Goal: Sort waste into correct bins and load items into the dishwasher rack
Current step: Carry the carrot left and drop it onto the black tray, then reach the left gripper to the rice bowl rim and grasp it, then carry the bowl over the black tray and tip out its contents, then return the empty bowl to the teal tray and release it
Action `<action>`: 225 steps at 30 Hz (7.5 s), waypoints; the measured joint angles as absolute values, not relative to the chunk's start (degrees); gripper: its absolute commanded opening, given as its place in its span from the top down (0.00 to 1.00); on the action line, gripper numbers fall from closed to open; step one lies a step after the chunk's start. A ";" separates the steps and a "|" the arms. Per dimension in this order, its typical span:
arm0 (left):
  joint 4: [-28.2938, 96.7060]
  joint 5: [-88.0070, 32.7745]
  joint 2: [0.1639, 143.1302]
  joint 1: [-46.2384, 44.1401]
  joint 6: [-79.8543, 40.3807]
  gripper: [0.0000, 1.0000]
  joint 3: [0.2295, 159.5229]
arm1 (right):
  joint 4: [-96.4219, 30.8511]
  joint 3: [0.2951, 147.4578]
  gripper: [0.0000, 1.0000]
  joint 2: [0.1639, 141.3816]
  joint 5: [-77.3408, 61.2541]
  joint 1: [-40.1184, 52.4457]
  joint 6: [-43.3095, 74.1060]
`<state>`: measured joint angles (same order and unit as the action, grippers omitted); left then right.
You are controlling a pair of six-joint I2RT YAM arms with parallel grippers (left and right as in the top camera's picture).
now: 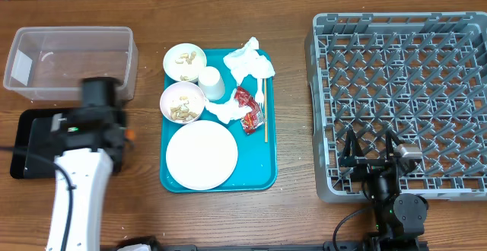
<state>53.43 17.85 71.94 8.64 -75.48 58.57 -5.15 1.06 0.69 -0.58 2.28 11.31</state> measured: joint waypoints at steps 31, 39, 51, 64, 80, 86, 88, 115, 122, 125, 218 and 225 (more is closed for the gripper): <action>49.82 -5.39 76.25 22.46 -45.98 0.00 70.19 | -5.15 1.06 0.00 0.67 -0.60 2.28 11.29; 49.19 -6.11 81.49 -3.42 -35.68 0.00 70.17 | -5.15 1.06 0.00 0.67 -0.60 2.28 11.29; 35.97 5.67 102.08 -18.13 -24.73 0.09 70.02 | -5.15 1.06 0.00 0.69 -0.60 2.28 11.31; 35.18 8.95 105.91 -18.13 -16.03 0.49 70.02 | -5.13 1.06 0.00 0.67 -0.60 2.28 11.29; 36.42 9.13 105.91 -18.15 -14.52 0.84 70.02 | -5.17 1.06 0.00 0.67 -0.60 2.28 11.27; 37.58 9.30 105.91 -18.13 -14.39 0.96 70.02 | -5.15 1.06 0.00 0.69 -0.60 2.28 11.27; 38.17 9.54 105.91 -18.13 -14.35 0.96 70.11 | -5.15 1.06 0.00 0.67 -0.62 2.28 11.31; 68.07 1.78 94.67 -5.78 -21.61 0.96 94.45 | -5.17 1.06 0.00 0.69 -0.58 2.28 11.29; 72.42 -14.61 89.30 18.72 -20.14 0.96 94.65 | -5.15 1.06 0.00 0.69 -0.60 2.28 11.29; 69.97 -23.53 89.19 26.87 -17.65 0.96 90.85 | -5.15 1.06 0.00 0.69 -0.60 2.28 11.29; 31.86 -3.97 84.71 -11.84 -17.52 0.96 61.10 | -5.13 1.06 0.00 0.69 -0.60 2.28 11.31; 27.11 0.97 93.73 -11.92 -17.61 0.96 61.10 | -5.17 1.06 0.00 0.69 -0.58 2.28 11.29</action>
<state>27.11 0.97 93.73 -11.92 -17.61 61.10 -5.17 1.06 0.69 -0.58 2.28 11.29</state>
